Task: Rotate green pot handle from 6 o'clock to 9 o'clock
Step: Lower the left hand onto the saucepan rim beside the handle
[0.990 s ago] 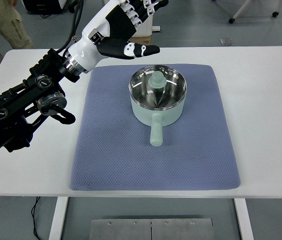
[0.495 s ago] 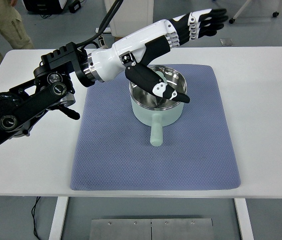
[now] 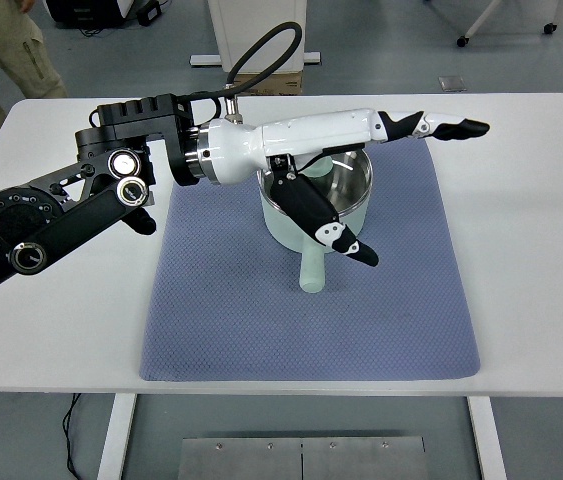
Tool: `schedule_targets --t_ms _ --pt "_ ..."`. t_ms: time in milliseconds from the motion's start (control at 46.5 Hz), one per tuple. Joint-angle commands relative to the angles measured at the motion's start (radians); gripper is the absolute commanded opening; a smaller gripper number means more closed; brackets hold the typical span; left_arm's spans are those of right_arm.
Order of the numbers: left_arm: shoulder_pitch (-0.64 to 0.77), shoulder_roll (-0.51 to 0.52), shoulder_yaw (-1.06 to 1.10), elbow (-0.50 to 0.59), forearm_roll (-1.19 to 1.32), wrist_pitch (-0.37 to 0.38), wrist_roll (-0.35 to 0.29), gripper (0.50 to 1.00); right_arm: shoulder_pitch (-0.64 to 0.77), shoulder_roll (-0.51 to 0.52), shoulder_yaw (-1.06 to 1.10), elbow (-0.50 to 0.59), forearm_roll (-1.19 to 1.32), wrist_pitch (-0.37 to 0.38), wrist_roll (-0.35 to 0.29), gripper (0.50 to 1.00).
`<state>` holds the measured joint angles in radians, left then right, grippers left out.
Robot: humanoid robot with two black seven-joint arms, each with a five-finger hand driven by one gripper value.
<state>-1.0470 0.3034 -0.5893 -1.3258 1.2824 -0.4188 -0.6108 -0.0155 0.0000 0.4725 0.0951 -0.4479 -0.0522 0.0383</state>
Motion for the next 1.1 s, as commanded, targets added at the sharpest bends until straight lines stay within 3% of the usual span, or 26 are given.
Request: schedule_targets --t_ms 0,1076 --pt "-0.008 0.000 0.005 0.000 0.049 0.000 0.000 1.000 0.000 0.000 0.000 0.000 0.000 0.000 0.000 1.000" --pt "-0.154 -0.003 0.299 0.016 0.456 0.000 0.000 1.000 0.000 0.000 0.000 0.000 0.000 0.000 0.000 1.000"
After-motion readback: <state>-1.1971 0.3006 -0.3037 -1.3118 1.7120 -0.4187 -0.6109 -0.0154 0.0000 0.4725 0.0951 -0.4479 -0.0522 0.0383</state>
